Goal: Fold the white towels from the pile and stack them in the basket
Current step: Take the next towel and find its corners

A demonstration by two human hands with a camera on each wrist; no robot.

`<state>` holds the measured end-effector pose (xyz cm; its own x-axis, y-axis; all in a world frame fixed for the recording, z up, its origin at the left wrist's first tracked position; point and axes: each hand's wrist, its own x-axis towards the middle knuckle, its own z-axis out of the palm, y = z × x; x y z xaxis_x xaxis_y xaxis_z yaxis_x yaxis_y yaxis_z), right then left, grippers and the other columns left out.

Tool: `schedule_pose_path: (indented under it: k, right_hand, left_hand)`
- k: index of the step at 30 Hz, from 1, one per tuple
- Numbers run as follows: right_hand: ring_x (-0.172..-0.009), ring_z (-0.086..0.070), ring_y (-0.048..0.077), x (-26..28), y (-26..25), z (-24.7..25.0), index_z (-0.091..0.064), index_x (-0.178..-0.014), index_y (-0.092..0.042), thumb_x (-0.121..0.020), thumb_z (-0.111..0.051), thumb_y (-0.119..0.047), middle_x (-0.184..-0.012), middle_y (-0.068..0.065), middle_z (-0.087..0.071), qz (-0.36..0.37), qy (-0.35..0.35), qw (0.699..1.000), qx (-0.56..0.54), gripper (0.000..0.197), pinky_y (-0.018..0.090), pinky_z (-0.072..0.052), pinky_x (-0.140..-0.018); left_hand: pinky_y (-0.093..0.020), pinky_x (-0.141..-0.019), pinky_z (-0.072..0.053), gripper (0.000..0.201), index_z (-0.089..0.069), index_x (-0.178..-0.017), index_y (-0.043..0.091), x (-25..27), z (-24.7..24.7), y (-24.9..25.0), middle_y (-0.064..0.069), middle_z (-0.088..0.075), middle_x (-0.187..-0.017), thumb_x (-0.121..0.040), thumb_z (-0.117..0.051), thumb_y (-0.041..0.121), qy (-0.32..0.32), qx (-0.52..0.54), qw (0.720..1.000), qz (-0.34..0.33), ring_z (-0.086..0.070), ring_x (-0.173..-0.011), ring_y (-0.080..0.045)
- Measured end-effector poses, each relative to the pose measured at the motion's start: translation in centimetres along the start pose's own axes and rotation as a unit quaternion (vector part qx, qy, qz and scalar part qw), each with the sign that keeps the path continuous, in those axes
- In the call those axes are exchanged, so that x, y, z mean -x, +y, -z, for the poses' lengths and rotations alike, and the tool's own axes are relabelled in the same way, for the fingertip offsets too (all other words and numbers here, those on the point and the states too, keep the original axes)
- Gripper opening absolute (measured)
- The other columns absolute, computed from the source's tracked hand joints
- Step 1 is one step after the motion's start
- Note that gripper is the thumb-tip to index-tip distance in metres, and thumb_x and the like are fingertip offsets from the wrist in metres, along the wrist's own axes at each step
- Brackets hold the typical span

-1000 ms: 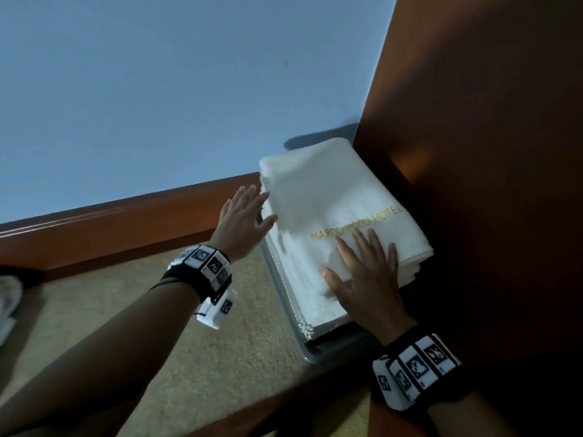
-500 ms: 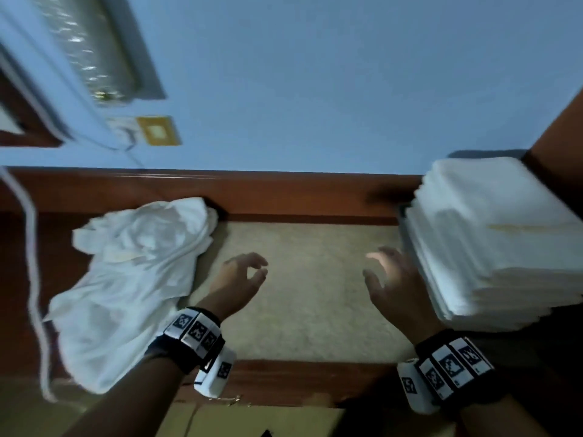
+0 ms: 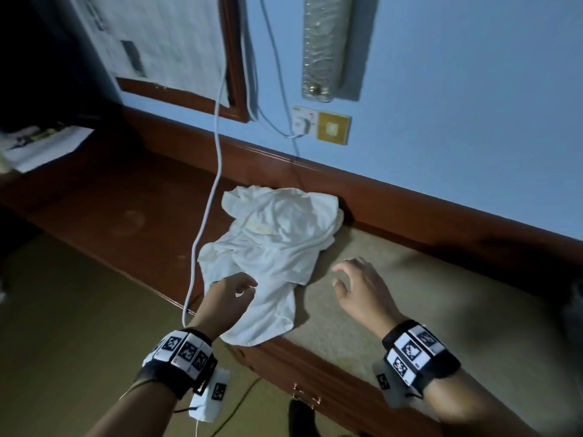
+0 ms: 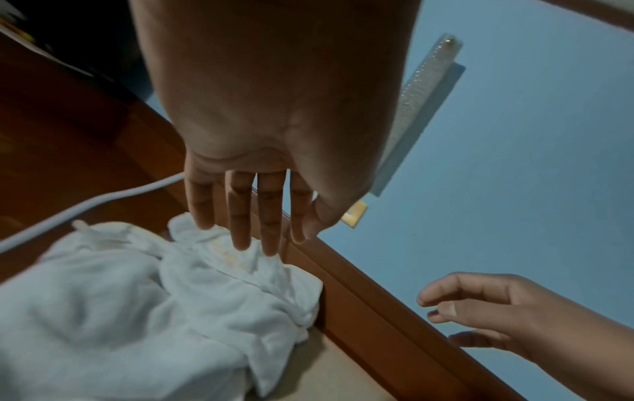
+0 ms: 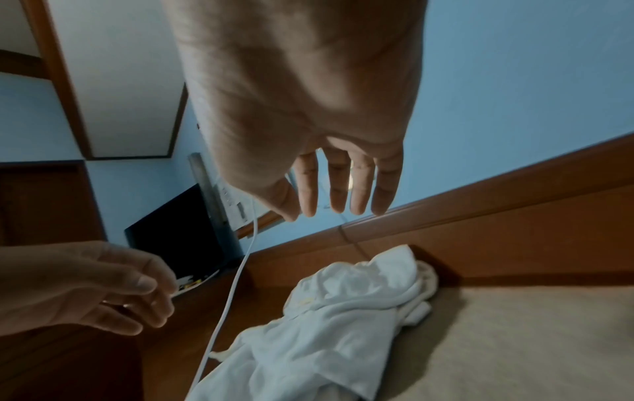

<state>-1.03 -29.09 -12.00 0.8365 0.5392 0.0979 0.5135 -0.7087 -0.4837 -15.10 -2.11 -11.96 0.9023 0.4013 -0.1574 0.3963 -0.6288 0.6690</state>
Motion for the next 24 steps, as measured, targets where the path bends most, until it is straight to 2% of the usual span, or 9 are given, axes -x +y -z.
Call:
schedule_pose_path:
  k: [3, 5, 8, 11, 13, 15, 19, 22, 24]
  right_hand:
    - [-0.115, -0.056, 0.021, -4.8, -2.2, -4.0, -0.064, -0.118, -0.023, -0.094, -0.065, -0.025, -0.121, 0.000, -0.061, 0.022, -0.053, 0.998, -0.008, 0.024, 0.035, -0.052, -0.084]
    - [-0.119, -0.054, 0.023, -8.4, -3.1, -6.7, -0.062, -0.123, -0.020, -0.096, -0.062, -0.027, -0.125, 0.002, -0.061, 0.026, -0.088, 0.996, -0.010, 0.028, 0.035, -0.050, -0.089]
    - [-0.123, -0.051, 0.030, -13.9, -3.8, -10.6, -0.056, -0.132, -0.014, -0.099, -0.058, -0.032, -0.130, 0.010, -0.058, 0.024, -0.140, 0.990, 0.009, 0.038, 0.040, -0.047, -0.097]
    - [-0.127, -0.048, 0.039, -18.1, -3.3, -14.5, -0.047, -0.142, -0.009, -0.099, -0.057, -0.038, -0.138, 0.017, -0.053, 0.020, -0.164, 0.985, 0.057, 0.053, 0.048, -0.046, -0.099]
    - [-0.125, -0.051, 0.038, -19.8, -2.5, -16.6, -0.053, -0.137, -0.010, -0.102, -0.053, -0.039, -0.136, 0.014, -0.056, 0.019, -0.181, 0.980, 0.080, 0.045, 0.048, -0.047, -0.099]
    - [-0.116, -0.058, 0.037, -20.8, -1.6, -17.8, -0.064, -0.122, -0.011, -0.105, -0.046, -0.034, -0.125, 0.012, -0.064, 0.032, -0.197, 0.976, 0.090, 0.033, 0.046, -0.050, -0.093]
    - [-0.106, -0.064, 0.036, -21.8, -1.0, -15.5, -0.066, -0.108, -0.012, -0.107, -0.045, -0.028, -0.112, 0.011, -0.070, 0.011, -0.195, 0.980, 0.024, 0.027, 0.041, -0.048, -0.082]
    - [-0.094, -0.066, 0.034, -22.0, -1.9, -10.1, -0.064, -0.103, -0.013, -0.109, -0.045, -0.029, -0.097, 0.010, -0.072, 0.010, -0.129, 0.991, -0.046, 0.026, 0.039, -0.046, -0.075]
    - [-0.090, -0.067, 0.027, -21.5, -3.2, -5.5, -0.065, -0.103, -0.014, -0.108, -0.049, -0.031, -0.092, 0.003, -0.071, 0.022, -0.067, 0.991, -0.110, 0.024, 0.038, -0.050, -0.077]
  left_hand:
    - [-0.028, -0.083, -0.051, 0.013, -0.073, -0.102, 0.032, -2.0, 1.4, -2.2, 0.014, -0.074, -0.096, -0.096, -0.066, 0.023, 0.013, 0.002, 0.999, 0.038, -0.067, -0.095, -0.006]
    - [-0.025, -0.079, -0.051, 0.014, -0.073, -0.102, 0.031, -3.7, 2.1, -3.4, 0.013, -0.074, -0.095, -0.096, -0.065, 0.021, 0.017, 0.008, 0.998, 0.059, -0.066, -0.093, -0.004]
    - [-0.019, -0.075, -0.050, 0.016, -0.074, -0.104, 0.031, -6.5, 2.5, -5.2, 0.013, -0.073, -0.097, -0.097, -0.063, 0.021, 0.015, 0.013, 0.996, 0.089, -0.067, -0.091, -0.004]
    - [-0.021, -0.074, -0.052, 0.017, -0.073, -0.105, 0.030, -9.3, 2.5, -6.7, 0.011, -0.073, -0.096, -0.098, -0.061, 0.021, 0.000, 0.017, 0.993, 0.117, -0.068, -0.088, -0.007]
    - [-0.026, -0.076, -0.054, 0.017, -0.073, -0.104, 0.030, -10.7, 2.4, -7.3, 0.010, -0.074, -0.095, -0.098, -0.060, 0.021, -0.006, 0.017, 0.992, 0.124, -0.069, -0.087, -0.009]
    - [-0.031, -0.078, -0.055, 0.018, -0.073, -0.103, 0.031, -11.6, 2.4, -7.8, 0.011, -0.074, -0.093, -0.098, -0.060, 0.020, -0.010, 0.017, 0.991, 0.136, -0.069, -0.086, -0.010]
    - [-0.026, -0.079, -0.055, 0.018, -0.073, -0.103, 0.035, -12.3, 3.2, -8.0, 0.013, -0.074, -0.096, -0.098, -0.061, 0.022, -0.022, 0.025, 0.990, 0.139, -0.067, -0.089, -0.004]
    - [-0.017, -0.071, -0.050, 0.018, -0.071, -0.101, 0.036, -13.5, 4.5, -6.7, 0.012, -0.074, -0.097, -0.098, -0.062, 0.021, -0.016, 0.028, 0.995, 0.099, -0.067, -0.089, -0.002]
    - [-0.023, -0.081, -0.051, 0.017, -0.069, -0.109, 0.034, -14.7, 5.6, -4.7, 0.012, -0.071, -0.104, -0.097, -0.065, 0.023, -0.004, 0.021, 0.998, 0.058, -0.064, -0.094, -0.001]
